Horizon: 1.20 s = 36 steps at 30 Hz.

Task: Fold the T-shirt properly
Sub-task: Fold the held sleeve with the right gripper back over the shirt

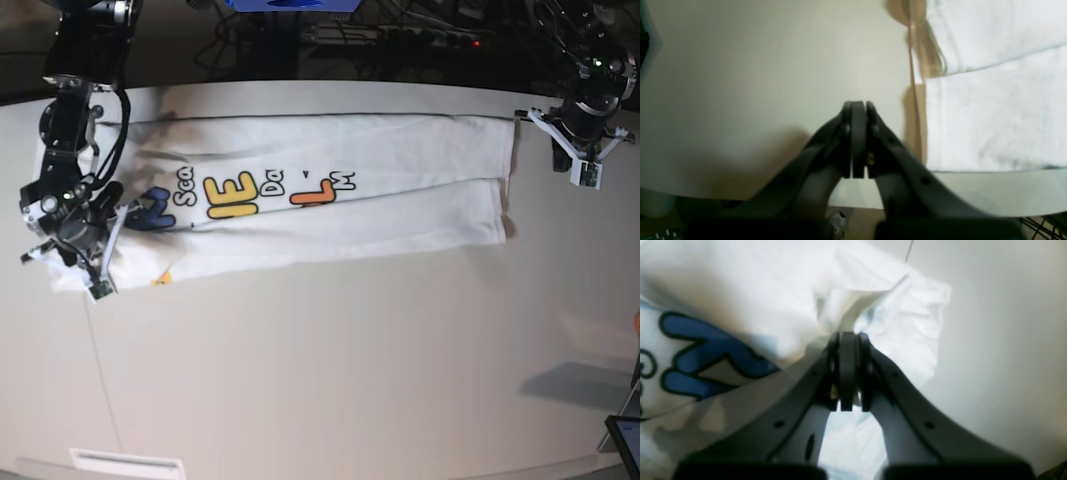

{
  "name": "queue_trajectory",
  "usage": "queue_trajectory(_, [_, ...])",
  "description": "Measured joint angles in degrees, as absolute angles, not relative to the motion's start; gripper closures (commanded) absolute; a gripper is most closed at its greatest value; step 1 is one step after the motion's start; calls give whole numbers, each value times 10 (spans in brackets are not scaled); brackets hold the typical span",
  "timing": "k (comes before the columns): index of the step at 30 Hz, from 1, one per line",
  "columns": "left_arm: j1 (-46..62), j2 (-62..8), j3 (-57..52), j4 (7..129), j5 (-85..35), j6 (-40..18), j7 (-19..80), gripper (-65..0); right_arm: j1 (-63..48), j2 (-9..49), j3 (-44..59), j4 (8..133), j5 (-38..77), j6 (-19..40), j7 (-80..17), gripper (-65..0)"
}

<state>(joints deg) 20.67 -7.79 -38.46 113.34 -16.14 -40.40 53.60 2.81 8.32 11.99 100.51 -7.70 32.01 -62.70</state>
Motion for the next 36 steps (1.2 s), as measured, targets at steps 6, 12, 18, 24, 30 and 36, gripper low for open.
queue_trajectory(6, [207,-78,-385,1133,-162,-404,536,0,4,82,120,1035,-77,320,-627,-3])
queue_trajectory(12, [207,-78,-384,1133,-161,-404,536,0,-10,82,119,1057,-77,320,-646,-3])
queue_trajectory(18, [207,-78,-384,1133,-161,-404,536,0,-37,82,118,1058,-77,319,-647,-3])
queue_trajectory(24, [208,-80,-370,1133,-160,-404,536,0,-56,82,118,1061,-77,319,-646,-3])
queue_trajectory(30, [207,-93,-331,1121,-163,-404,535,0,-58,84,117,1061,-77,319,-646,-3])
queue_trajectory(36, [209,-94,-331,1116,-161,-404,536,0,-57,109,115,1061,-76,319,-644,-3])
